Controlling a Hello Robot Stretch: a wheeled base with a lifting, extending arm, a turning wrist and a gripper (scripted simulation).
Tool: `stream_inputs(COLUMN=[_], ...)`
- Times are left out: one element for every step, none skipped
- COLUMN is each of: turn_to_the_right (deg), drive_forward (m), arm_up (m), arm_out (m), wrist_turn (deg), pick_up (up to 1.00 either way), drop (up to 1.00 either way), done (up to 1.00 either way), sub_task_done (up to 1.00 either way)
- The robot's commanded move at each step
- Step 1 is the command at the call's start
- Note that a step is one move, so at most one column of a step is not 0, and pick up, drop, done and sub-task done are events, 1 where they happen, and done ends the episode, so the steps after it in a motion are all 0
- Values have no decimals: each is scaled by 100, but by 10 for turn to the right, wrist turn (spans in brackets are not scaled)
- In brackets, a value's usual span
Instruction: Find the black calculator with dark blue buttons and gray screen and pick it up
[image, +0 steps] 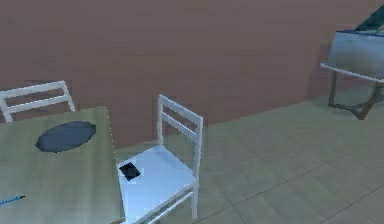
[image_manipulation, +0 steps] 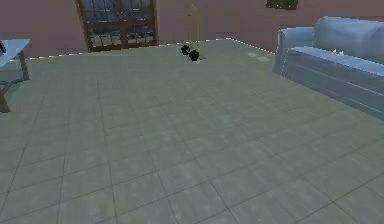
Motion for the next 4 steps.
stream_inputs(turn_to_the_right=[0, -450, -450, -330], drive_forward=[60, 0, 0, 0], arm_up=[0, 0, 0, 0], arm_out=[0, 0, 0, 0], wrist_turn=[0, 0, 0, 0], pick_up=[0, 0, 0, 0], drop=[0, 0, 0, 0], done=[0, 0, 0, 0], sub_task_done=[0, 0, 0, 0])
